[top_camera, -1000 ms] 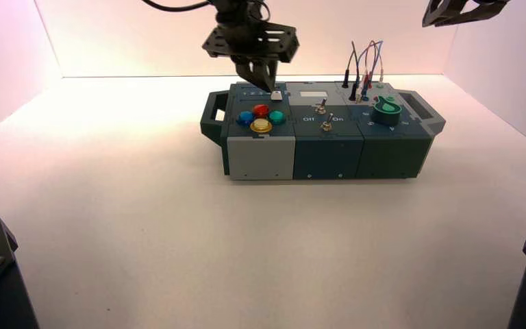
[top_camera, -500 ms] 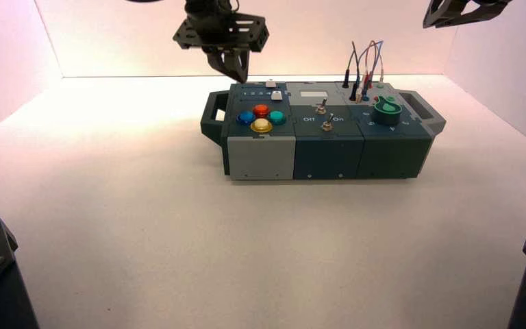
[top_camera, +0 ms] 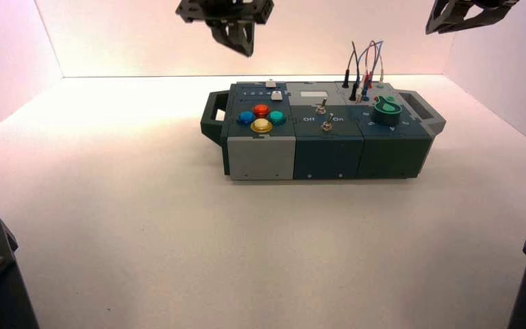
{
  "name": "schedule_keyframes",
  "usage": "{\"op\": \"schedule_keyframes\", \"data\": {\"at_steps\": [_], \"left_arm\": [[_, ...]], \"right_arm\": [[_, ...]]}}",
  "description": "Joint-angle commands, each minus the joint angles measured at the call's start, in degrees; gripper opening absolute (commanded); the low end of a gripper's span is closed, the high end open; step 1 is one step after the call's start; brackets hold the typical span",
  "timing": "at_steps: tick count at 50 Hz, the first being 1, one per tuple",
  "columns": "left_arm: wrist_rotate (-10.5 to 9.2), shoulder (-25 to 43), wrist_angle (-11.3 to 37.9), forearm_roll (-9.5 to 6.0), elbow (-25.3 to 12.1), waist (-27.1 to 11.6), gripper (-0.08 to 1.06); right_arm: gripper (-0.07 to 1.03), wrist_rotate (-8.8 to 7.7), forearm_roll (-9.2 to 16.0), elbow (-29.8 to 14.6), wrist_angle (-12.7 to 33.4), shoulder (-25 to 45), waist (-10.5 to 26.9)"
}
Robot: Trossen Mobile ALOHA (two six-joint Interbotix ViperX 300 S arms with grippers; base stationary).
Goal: Move the bottom slider to position 5.
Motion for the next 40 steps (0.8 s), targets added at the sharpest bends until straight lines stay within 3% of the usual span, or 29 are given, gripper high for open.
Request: {"op": "schedule_keyframes", "data": {"at_steps": [1, 29, 40], "left_arm": [[0.44, -3.34, -0.53, 0.18, -1.85, 0.26, -0.03], [0.62, -7.56, -0.79, 0.26, 0.97, 2.46, -0.03], [2.72, -10.37, -2.46, 0.97, 2.2, 4.57, -0.03]], "right_arm": [[0.24, -0.18, -0.18, -1.14, -0.18, -0.88, -0.35], [0.24, -0.18, -0.88, -1.32, -0.44, -2.02, -0.35], [0.24, -0.18, -1.41, -0.97, -0.35, -3.16, -0.35]]}}
